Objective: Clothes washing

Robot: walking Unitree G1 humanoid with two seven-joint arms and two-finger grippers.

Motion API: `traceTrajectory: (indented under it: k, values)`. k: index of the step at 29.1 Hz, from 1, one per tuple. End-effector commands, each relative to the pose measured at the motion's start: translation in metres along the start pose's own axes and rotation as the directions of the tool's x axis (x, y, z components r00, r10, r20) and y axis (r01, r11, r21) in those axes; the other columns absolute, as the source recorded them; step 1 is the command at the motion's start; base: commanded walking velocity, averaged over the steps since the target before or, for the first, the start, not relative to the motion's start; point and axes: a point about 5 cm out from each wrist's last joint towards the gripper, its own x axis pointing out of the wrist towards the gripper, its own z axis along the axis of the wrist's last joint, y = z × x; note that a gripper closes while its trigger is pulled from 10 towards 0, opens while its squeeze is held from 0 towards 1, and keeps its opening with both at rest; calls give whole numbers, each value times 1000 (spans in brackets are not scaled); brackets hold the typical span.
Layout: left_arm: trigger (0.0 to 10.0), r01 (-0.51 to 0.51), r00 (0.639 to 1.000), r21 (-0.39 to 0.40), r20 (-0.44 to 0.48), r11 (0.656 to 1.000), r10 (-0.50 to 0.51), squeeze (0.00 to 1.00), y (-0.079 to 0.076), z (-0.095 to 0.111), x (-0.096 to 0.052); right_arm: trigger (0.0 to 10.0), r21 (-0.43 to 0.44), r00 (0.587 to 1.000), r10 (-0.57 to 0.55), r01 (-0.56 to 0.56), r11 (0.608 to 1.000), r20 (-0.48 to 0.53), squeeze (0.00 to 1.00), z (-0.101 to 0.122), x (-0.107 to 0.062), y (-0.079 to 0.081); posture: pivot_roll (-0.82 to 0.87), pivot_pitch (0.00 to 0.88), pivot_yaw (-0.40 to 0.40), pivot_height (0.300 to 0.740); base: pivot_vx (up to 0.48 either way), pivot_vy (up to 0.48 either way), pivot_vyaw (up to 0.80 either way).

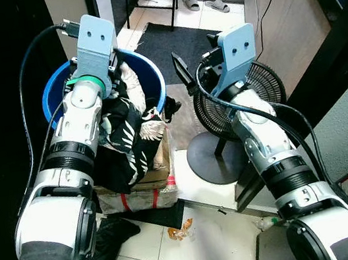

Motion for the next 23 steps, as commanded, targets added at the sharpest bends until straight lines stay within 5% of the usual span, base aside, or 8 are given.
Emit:
traceTrajectory:
  k: [1, 5, 6, 13, 23]
  values:
    - [10000, 31, 1000, 22, 3, 999, -31, 1000, -3, -4, -2, 10000, 1, 1000, -6, 6, 1000, -22, 0, -7, -4, 0, 83, 111, -51, 740, 0, 0, 0]
    - [10000, 137, 989, 98, 37, 986, -142, 1000, -4, -7, -17, 10000, 1, 1000, -10, 10, 1000, -20, 0, -7, -4, -1, 85, 113, -49, 740, 0, 0, 0]
    - [10000, 144, 988, 125, 42, 982, -150, 0, 0, -7, -24, 10000, 1, 1000, -10, 10, 1000, -20, 0, -7, -4, -2, 87, 114, -50, 740, 0, 0, 0]
    - [10000, 195, 979, 282, -8, 939, -201, 0, 14, -13, -50, 10000, 0, 1000, -5, 5, 1000, -14, 0, -6, -4, -1, 91, 112, -51, 740, 0, 0, 0]
    - [10000, 438, 890, 142, -210, 888, -405, 0, 10, -22, -99, 10000, -4, 1000, 0, 0, 1000, -8, 0, -5, -5, -1, 101, 107, -47, 740, 0, 0, 0]
